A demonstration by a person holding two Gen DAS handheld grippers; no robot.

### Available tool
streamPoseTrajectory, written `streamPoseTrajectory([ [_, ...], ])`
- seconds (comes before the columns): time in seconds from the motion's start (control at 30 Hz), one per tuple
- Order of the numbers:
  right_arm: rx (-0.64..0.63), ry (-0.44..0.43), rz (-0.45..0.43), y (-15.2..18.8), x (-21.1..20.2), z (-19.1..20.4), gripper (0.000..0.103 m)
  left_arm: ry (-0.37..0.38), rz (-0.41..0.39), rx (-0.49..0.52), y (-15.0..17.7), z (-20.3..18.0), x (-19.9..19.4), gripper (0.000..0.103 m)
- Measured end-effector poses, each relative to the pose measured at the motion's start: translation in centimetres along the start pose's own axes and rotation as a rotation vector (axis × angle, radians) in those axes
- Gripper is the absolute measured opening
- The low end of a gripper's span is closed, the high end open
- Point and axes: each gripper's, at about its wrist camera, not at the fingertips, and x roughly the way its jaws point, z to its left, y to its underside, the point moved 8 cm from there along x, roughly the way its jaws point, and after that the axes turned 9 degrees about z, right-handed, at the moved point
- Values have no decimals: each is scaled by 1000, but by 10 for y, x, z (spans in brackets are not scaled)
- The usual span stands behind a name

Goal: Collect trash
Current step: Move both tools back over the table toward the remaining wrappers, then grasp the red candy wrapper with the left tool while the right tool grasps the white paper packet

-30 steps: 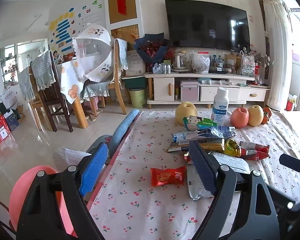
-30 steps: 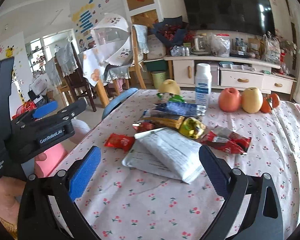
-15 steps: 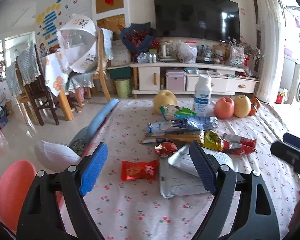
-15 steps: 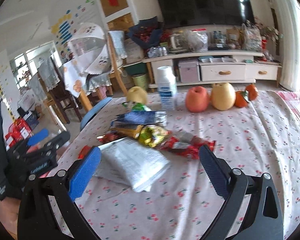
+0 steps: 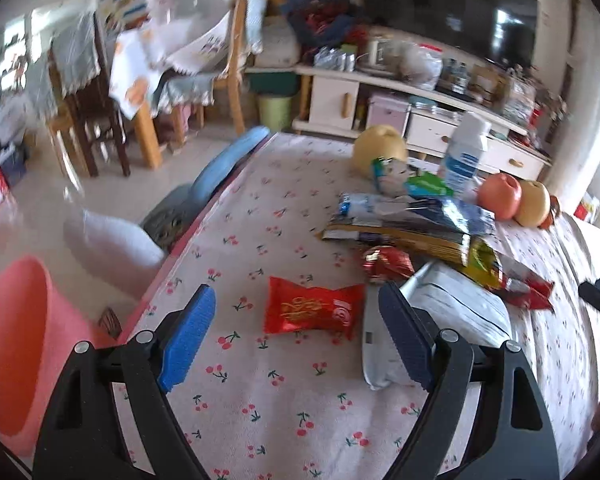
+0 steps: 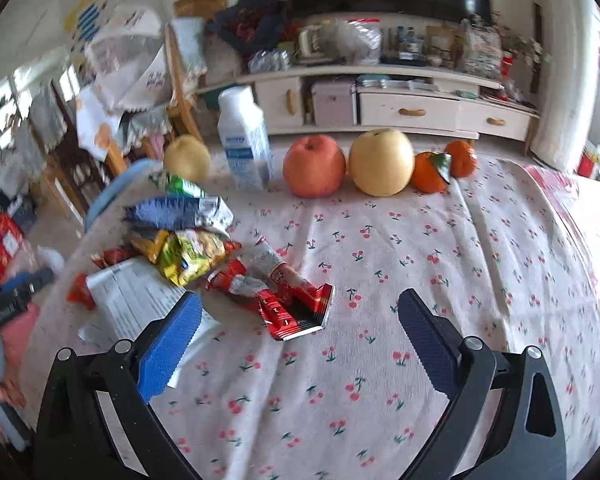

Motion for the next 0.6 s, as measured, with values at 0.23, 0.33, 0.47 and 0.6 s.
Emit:
streamPoseTrajectory([
  [0.23,-101,9,102,7,40,6,97,3,75,-13,1,-4,32,84],
  [0.33,-108,10,113,4,49,5,97,11,97,-32,2,-5,40,84],
  [0.47,-57,-67,86,-5,45,3,97,26,111,-93,0,2,47,84],
  [0.6,-61,-192,43,-9,30,22,97,44,145,-175,1,11,58,84],
])
